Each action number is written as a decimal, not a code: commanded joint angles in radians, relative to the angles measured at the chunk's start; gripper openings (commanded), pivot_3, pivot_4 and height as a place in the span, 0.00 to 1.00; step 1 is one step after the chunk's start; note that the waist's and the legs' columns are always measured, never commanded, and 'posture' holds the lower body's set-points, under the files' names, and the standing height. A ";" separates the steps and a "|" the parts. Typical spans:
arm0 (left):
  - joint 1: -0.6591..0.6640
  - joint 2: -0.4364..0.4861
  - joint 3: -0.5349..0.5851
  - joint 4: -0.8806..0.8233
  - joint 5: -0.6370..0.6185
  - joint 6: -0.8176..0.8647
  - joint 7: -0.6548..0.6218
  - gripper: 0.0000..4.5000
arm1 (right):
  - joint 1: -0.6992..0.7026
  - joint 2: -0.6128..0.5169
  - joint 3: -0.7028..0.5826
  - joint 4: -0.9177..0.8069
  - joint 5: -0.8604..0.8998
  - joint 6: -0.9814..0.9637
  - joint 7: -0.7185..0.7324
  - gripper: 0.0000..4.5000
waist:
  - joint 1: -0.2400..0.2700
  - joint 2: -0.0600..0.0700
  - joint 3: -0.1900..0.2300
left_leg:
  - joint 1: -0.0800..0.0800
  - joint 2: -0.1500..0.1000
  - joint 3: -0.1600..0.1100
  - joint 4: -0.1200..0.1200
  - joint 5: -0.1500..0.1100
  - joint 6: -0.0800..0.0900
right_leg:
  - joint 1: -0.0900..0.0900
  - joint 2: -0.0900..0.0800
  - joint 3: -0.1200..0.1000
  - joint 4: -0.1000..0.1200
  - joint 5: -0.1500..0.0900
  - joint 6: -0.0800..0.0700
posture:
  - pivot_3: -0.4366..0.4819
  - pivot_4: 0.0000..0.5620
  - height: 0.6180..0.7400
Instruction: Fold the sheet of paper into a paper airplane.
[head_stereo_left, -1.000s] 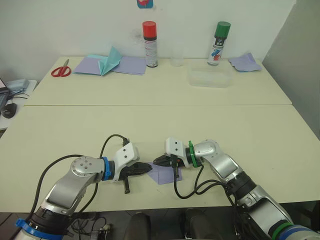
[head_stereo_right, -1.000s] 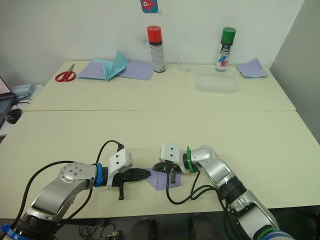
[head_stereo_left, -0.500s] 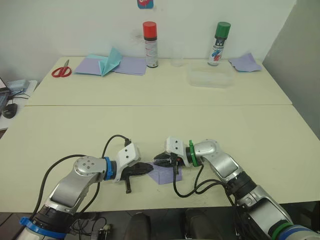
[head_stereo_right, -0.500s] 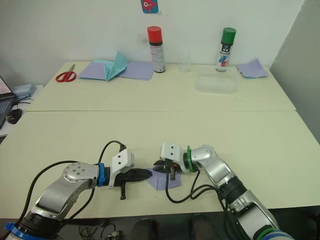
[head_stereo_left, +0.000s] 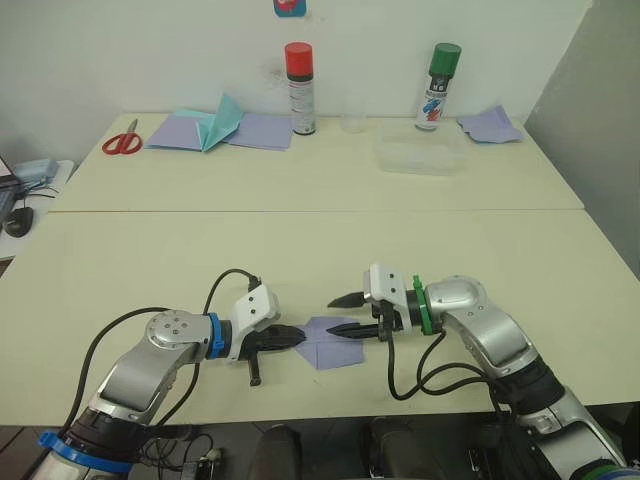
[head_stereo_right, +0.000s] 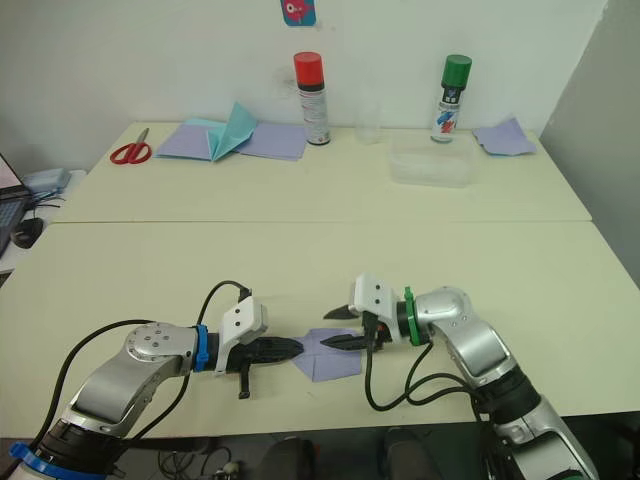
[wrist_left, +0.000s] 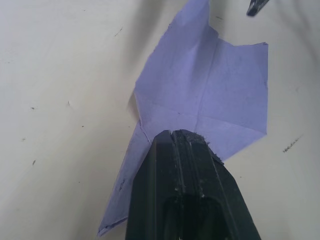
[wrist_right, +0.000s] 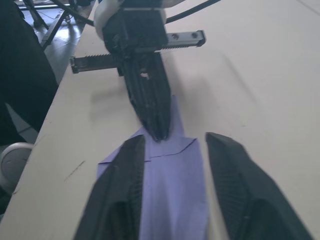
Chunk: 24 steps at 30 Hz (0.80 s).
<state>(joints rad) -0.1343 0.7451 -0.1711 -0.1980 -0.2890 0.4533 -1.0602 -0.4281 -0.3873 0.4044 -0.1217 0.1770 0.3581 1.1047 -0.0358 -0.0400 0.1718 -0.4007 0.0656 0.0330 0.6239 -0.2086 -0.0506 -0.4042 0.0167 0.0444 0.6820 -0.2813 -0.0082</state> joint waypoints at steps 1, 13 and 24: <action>0.023 0.025 -0.041 0.042 0.033 0.048 -0.007 0.00 | 0.001 0.034 0.037 0.010 -0.008 -0.041 -0.012 0.10 | 0.000 0.000 0.000 | 0.000 0.000 0.000 0.000 0.000 0.000 | 0.000 0.000 0.000 0.000 0.000 0.000 | 0.48 0.27 1.00; 0.028 0.030 -0.040 0.037 0.035 0.037 0.000 0.00 | -0.028 0.071 0.122 0.172 -0.160 -0.157 -0.081 0.00 | 0.001 0.000 0.000 | 0.000 0.000 0.000 0.000 0.000 0.000 | 0.000 0.000 0.000 0.000 0.000 0.000 | 0.48 0.27 1.00; 0.035 0.032 -0.043 0.038 0.040 0.030 0.004 0.00 | -0.012 0.018 0.112 0.182 -0.170 -0.187 -0.045 0.00 | 0.001 0.000 0.000 | 0.000 -0.001 0.000 0.000 0.000 0.000 | 0.001 0.000 0.000 0.000 0.000 0.000 | 0.48 0.27 1.00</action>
<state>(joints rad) -0.1377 0.7508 -0.1829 -0.2006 -0.2889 0.4528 -1.0579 -0.4514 -0.3505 0.5271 0.0657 0.0157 0.1627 1.0484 -0.0349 -0.0398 0.1714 -0.4004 0.0650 0.0331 0.6242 -0.2086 -0.0506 -0.4035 0.0166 0.0445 0.6818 -0.2812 -0.0081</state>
